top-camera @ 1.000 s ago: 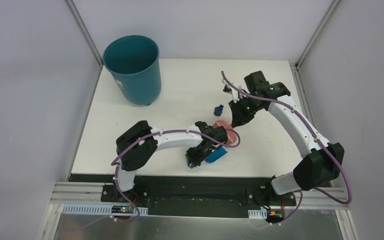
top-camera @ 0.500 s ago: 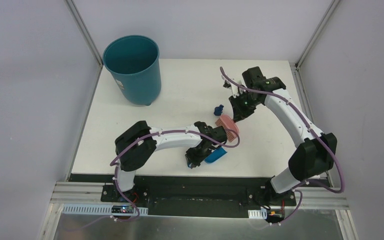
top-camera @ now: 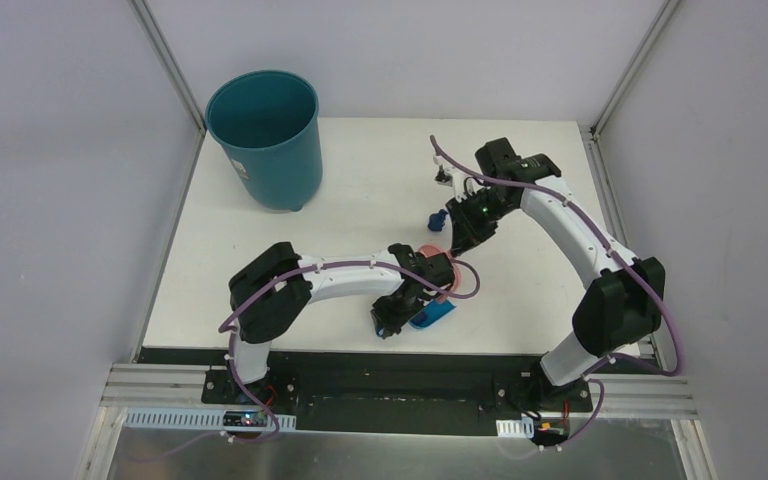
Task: Sweep away the paper scraps from the table
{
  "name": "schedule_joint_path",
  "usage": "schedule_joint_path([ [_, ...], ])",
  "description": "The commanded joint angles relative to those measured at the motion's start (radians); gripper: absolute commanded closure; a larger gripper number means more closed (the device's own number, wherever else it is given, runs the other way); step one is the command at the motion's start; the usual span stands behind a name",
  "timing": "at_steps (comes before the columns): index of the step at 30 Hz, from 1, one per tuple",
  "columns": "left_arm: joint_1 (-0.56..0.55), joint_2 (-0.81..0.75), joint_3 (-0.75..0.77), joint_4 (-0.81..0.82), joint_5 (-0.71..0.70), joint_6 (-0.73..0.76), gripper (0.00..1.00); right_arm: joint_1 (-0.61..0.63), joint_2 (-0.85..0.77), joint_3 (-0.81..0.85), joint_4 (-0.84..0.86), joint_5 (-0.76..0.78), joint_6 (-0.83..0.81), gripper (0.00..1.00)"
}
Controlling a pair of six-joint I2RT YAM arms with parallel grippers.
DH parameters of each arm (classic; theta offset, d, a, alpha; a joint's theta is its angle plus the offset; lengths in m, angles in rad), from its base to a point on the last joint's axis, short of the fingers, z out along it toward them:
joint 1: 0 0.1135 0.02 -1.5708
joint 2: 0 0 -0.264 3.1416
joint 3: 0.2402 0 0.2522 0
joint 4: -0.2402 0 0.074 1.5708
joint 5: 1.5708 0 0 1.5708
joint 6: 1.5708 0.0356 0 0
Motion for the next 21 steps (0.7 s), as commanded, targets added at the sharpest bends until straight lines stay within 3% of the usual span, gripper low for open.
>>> schedule_joint_path([
  [1, 0.003, -0.067, -0.018, 0.010, -0.007, 0.005, 1.00, -0.034, -0.033, 0.091, -0.054, -0.018, -0.015, 1.00],
  [4, 0.003, -0.109, -0.026, -0.024, -0.013, -0.010, 1.00, -0.093, -0.005, 0.181, -0.070, 0.008, -0.021, 1.00],
  [9, 0.002, -0.188, -0.047, -0.091, -0.011, -0.041, 1.00, -0.104, 0.065, 0.348, -0.032, 0.229, -0.050, 1.00],
  [21, 0.038, -0.209, -0.072, -0.177, -0.031, -0.076, 1.00, -0.098, 0.402, 0.625, 0.098, 0.453, -0.096, 1.00],
])
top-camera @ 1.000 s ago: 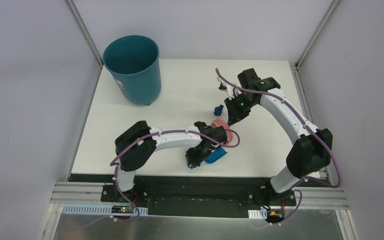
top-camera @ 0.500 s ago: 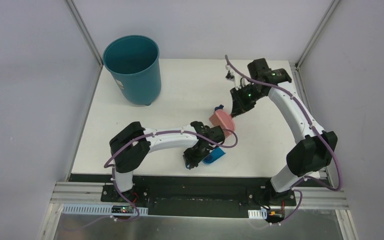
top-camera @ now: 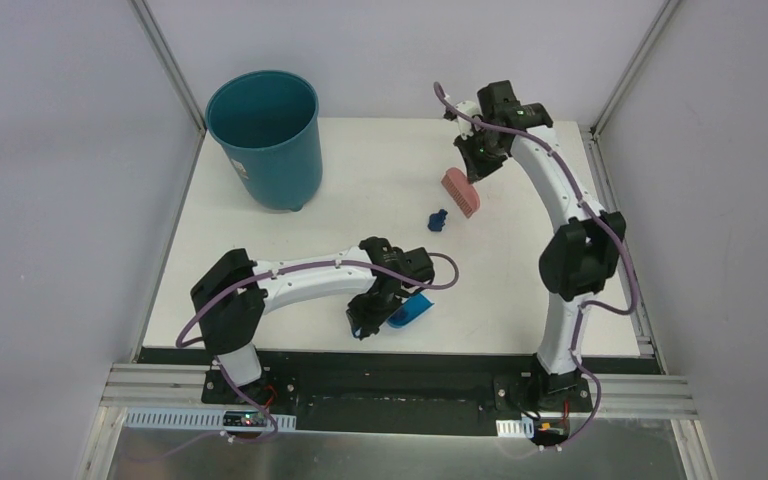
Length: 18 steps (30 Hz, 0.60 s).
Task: Sweep away the paper scraps from the table
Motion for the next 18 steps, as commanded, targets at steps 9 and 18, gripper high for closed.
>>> schedule_joint_path([
  [9, 0.101, 0.057, 0.000, 0.053, 0.082, 0.007, 1.00, 0.098, 0.123, 0.034, 0.007, 0.035, -0.074, 1.00],
  [18, 0.123, 0.163, 0.052, 0.049, 0.099, 0.071, 1.00, 0.195, -0.051, -0.225, -0.060, -0.180, 0.002, 1.00],
])
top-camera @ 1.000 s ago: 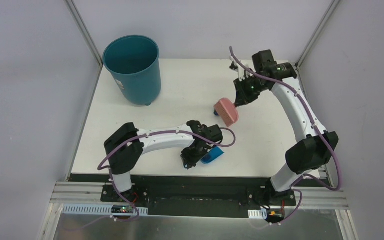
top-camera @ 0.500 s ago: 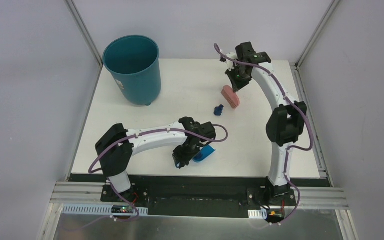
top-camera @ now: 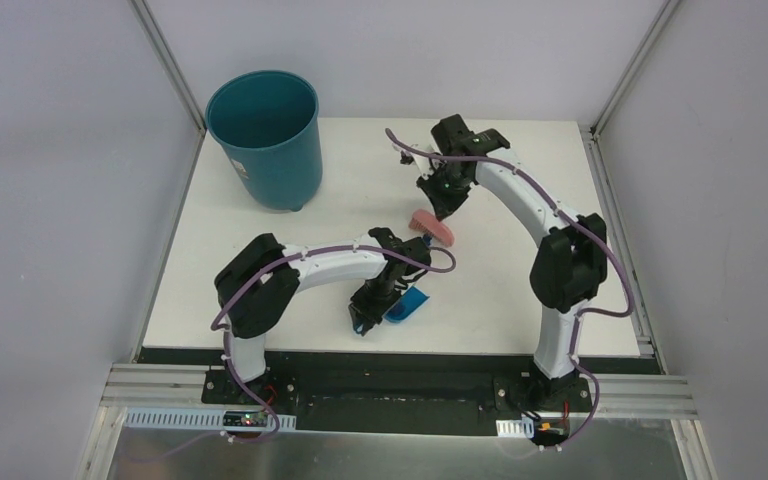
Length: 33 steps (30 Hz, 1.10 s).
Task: Sweep away the paper scraps from the table
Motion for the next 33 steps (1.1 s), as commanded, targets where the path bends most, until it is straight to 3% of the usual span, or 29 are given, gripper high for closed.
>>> schedule_joint_path([
  [1, 0.009, 0.047, 0.057, 0.017, 0.025, 0.048, 1.00, 0.018, -0.097, -0.072, -0.109, -0.234, 0.077, 1.00],
  [7, 0.010, 0.064, 0.073, 0.018, 0.007, 0.052, 1.00, 0.019, -0.134, -0.075, -0.221, -0.372, 0.072, 1.00],
  [18, 0.006, 0.001, -0.004, 0.122, -0.014, 0.043, 1.00, -0.008, -0.176, -0.065, -0.199, -0.275, 0.081, 1.00],
  [22, 0.003, -0.029, -0.068, 0.219, -0.044, 0.047, 1.00, -0.063, -0.168, -0.013, -0.196, -0.204, 0.116, 1.00],
  [27, -0.004, -0.079, -0.088, 0.231, -0.068, 0.023, 1.00, -0.176, -0.163, 0.086, -0.247, -0.239, 0.153, 1.00],
  [33, 0.002, -0.147, -0.164, 0.338, -0.086, 0.002, 1.00, -0.300, -0.271, -0.077, -0.158, -0.253, 0.165, 1.00],
])
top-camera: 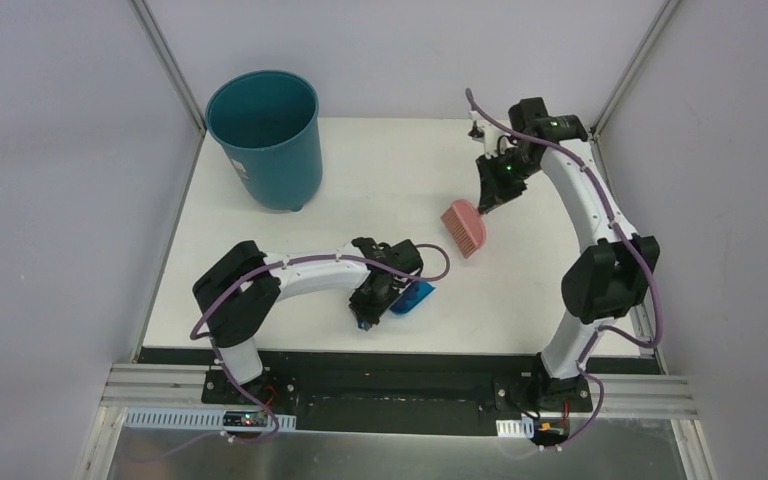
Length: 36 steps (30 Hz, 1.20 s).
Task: Sweep away the paper scraps from the table
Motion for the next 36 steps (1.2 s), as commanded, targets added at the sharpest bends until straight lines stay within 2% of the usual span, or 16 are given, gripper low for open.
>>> schedule_joint_path([
  [1, 0.001, -0.072, -0.018, 0.085, -0.004, -0.039, 1.00, -0.081, -0.129, -0.116, 0.061, -0.027, 0.041, 1.00],
  [5, -0.001, -0.109, -0.007, 0.084, -0.020, -0.049, 1.00, -0.133, -0.240, -0.280, 0.162, -0.093, 0.078, 1.00],
  [10, 0.001, -0.150, 0.020, 0.070, -0.060, -0.046, 1.00, -0.141, -0.368, -0.499, 0.323, -0.142, 0.137, 1.00],
  [20, 0.021, -0.174, 0.155, -0.049, -0.112, -0.022, 1.00, -0.149, -0.488, -0.787, 0.558, -0.260, 0.163, 1.00],
  [23, 0.034, -0.181, 0.180, -0.077, -0.128, -0.022, 1.00, -0.163, -0.454, -0.812, 0.571, -0.317, 0.177, 1.00],
  [27, 0.066, -0.207, 0.206, -0.091, -0.134, -0.027, 1.00, -0.172, -0.432, -0.817, 0.560, -0.320, 0.154, 1.00],
  [36, 0.192, -0.229, 0.375, -0.156, -0.130, 0.037, 1.00, -0.179, -0.455, -0.832, 0.566, -0.345, 0.160, 1.00],
])
